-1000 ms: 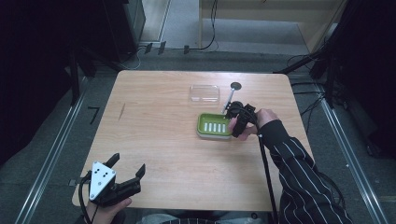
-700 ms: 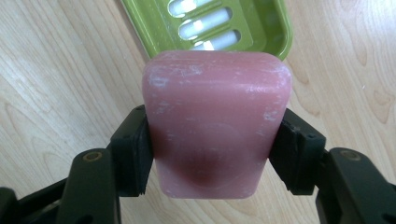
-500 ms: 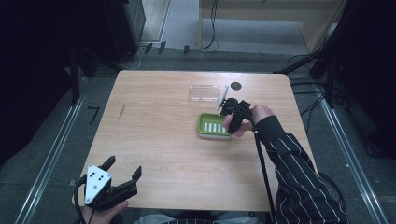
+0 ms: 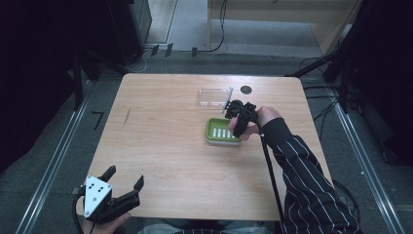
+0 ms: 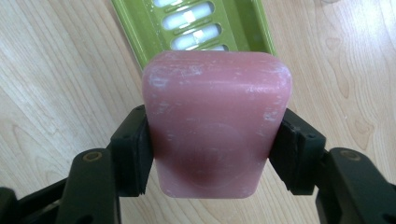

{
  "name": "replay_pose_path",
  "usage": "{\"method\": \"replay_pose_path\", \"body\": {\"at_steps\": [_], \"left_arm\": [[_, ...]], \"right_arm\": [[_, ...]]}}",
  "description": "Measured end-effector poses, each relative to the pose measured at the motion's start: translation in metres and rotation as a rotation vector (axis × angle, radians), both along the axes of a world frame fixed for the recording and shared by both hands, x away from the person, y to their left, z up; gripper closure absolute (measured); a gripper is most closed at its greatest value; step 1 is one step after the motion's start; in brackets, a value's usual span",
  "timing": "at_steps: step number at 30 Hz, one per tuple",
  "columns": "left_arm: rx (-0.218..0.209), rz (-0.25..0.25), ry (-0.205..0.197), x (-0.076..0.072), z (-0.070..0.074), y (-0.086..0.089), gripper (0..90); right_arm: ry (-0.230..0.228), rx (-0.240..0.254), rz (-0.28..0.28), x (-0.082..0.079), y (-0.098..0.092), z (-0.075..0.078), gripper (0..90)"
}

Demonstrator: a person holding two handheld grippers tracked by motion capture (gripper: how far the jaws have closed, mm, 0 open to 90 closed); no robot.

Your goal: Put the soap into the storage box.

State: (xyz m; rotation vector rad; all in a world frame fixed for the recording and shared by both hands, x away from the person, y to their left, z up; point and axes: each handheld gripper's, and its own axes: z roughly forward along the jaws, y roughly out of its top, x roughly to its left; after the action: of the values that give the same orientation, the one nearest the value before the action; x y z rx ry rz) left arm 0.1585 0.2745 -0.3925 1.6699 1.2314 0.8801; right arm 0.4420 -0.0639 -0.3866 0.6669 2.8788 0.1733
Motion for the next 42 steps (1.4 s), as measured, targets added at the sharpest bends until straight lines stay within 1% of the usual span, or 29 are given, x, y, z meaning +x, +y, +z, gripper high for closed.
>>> {"method": "replay_pose_path", "body": {"at_steps": [1, 2, 4, 15, 19, 23, 26, 27, 29, 33, 34, 38, 39, 42], "left_arm": [[0.0, -0.002, 0.0, 0.0, 0.0, 0.0, 13.8], [-0.001, 0.0, -0.001, 0.0, 0.0, 0.0, 13.9], [0.001, 0.002, 0.0, -0.001, 0.0, 0.001, 13.8], [0.002, 0.01, 0.001, -0.003, 0.0, 0.002, 13.8], [0.001, 0.013, 0.0, -0.004, 0.0, 0.002, 13.8], [0.003, 0.013, 0.0, -0.004, 0.0, 0.002, 13.8], [0.001, 0.016, 0.001, -0.005, 0.0, 0.003, 13.8], [0.002, 0.017, 0.0, -0.005, 0.0, 0.003, 13.8], [0.002, 0.018, 0.0, -0.005, 0.0, 0.003, 13.8], [0.002, 0.025, 0.0, -0.007, 0.0, 0.004, 13.9], [0.003, 0.025, 0.001, -0.007, 0.0, 0.004, 13.8], [0.001, 0.03, 0.0, -0.009, 0.0, 0.005, 13.8], [0.003, 0.031, 0.001, -0.009, 0.0, 0.005, 13.9], [0.0, 0.037, -0.001, -0.01, 0.0, 0.006, 13.8]], "right_arm": [[-0.002, 0.006, -0.009, 0.0, 0.001, 0.0, 39.1], [0.002, 0.0, -0.007, 0.0, 0.001, 0.001, 39.1], [-0.005, 0.0, 0.003, 0.001, 0.002, 0.002, 39.1], [-0.007, 0.004, 0.003, 0.003, 0.004, 0.002, 39.1], [-0.012, 0.007, 0.008, 0.004, 0.006, 0.002, 39.1], [-0.013, 0.006, 0.024, 0.006, 0.011, 0.002, 39.1], [-0.011, 0.002, 0.023, 0.007, 0.013, 0.002, 39.1], [-0.012, 0.003, 0.032, 0.008, 0.013, 0.001, 39.1], [-0.011, 0.006, 0.026, 0.008, 0.014, 0.001, 39.1], [-0.016, 0.012, 0.032, 0.01, 0.016, 0.0, 39.1], [-0.015, 0.011, 0.043, 0.011, 0.017, 0.0, 39.1], [-0.009, 0.01, 0.04, 0.012, 0.021, -0.002, 39.1], [-0.011, 0.008, 0.048, 0.013, 0.021, -0.003, 39.1], [-0.013, 0.009, 0.048, 0.015, 0.023, -0.004, 39.1]]}}
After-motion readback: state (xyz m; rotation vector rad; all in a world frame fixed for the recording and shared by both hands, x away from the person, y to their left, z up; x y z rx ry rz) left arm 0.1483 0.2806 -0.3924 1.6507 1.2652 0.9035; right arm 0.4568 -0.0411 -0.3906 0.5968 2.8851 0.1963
